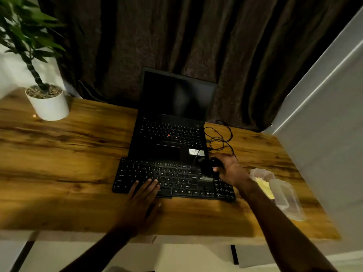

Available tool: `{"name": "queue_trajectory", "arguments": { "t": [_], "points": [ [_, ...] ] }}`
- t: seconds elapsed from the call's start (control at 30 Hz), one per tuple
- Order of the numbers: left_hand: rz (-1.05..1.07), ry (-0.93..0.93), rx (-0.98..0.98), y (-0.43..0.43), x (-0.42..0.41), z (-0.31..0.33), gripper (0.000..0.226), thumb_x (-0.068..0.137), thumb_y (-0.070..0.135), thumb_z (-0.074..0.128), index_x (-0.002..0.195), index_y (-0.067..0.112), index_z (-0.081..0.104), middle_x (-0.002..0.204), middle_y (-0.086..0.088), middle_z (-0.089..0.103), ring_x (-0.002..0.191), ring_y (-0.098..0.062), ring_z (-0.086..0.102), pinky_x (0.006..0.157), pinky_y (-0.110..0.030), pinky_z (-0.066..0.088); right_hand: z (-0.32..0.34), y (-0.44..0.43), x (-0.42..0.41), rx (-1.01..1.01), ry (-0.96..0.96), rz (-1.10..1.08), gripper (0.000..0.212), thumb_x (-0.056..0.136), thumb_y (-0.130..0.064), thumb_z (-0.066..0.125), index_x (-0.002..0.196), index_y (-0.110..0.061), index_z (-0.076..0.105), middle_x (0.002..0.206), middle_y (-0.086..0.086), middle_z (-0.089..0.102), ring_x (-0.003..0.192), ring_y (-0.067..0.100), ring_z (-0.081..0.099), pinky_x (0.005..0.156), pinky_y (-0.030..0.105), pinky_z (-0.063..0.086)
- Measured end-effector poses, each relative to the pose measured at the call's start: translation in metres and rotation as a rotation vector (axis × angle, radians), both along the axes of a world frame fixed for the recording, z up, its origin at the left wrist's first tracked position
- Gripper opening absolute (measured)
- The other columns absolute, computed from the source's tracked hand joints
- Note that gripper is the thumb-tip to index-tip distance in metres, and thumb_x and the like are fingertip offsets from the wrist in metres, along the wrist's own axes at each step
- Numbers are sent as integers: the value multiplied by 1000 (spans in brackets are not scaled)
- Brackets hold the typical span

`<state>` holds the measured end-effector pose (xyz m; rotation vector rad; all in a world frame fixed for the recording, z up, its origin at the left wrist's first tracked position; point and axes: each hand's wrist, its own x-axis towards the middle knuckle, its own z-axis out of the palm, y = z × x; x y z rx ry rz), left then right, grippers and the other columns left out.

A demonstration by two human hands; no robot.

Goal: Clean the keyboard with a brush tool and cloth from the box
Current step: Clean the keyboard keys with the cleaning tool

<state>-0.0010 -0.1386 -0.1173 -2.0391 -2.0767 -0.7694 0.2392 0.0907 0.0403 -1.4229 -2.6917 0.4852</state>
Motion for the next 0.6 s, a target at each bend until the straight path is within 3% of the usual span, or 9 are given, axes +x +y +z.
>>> {"name": "queue_trajectory", "arguments": {
  "t": [0.1,0.23,0.33,0.47,0.6],
  "points": [
    [11,5,-45,-1,0,0,60,103,52,28,144,14,51,151,-5,48,146,-20,35,117,-52,23,1,0,7,10,-93,-47,59,93,-12,63,143,-33,41,130,10,43,114,24,47,92,37,49],
    [16,-9,-59,-1,1,5,62,104,52,26,142,13,53,150,-5,51,144,-21,38,117,-52,23,-6,-10,-17,-9,40,20,51,89,-18,65,127,-45,46,122,6,55,108,22,55,87,39,56],
    [16,-13,-49,-1,2,5,61,103,52,28,141,13,54,149,-5,51,144,-21,40,116,-52,24,-8,-13,-22,-31,78,40,46,88,-11,65,127,-33,53,116,0,58,104,15,57,81,28,54],
    [11,-24,-29,0,1,2,61,104,51,26,139,11,56,148,-7,53,142,-22,42,115,-54,27,-6,0,7,-29,4,-77,50,86,-23,67,126,-47,48,121,4,55,108,25,57,85,44,57],
    [9,-31,-33,1,1,3,62,104,51,25,139,11,57,148,-7,53,141,-22,44,115,-52,25,-6,-3,18,1,-18,-160,54,88,-21,68,133,-43,47,121,8,49,109,27,51,90,48,54]
  ]
}}
